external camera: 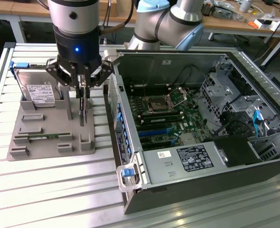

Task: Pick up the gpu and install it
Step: 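Pick up the gpu and move the gpu toward the slot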

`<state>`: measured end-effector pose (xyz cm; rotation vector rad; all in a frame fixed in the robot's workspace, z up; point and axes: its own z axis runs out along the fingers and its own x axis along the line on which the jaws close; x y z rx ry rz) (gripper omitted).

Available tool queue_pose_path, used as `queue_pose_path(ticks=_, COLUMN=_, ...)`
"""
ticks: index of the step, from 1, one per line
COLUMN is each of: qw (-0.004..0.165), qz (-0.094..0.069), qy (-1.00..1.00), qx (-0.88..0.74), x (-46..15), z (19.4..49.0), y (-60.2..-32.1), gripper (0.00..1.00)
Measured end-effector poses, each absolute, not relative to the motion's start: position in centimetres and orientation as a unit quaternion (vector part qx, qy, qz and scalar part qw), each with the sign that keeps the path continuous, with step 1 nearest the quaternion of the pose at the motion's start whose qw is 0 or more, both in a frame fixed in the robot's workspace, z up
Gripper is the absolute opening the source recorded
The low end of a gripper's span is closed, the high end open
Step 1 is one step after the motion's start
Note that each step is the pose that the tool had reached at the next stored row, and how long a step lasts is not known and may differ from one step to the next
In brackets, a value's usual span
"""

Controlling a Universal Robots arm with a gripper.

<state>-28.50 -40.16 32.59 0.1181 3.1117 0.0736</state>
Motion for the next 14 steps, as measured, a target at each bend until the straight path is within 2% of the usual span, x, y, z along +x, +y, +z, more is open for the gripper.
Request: queue_pose_path(ticks=14, qw=0.013, qz=0.024, qy=0.999, qx=0.038, x=-28.5, z=32.93, y=-40.17, gripper=0.26)
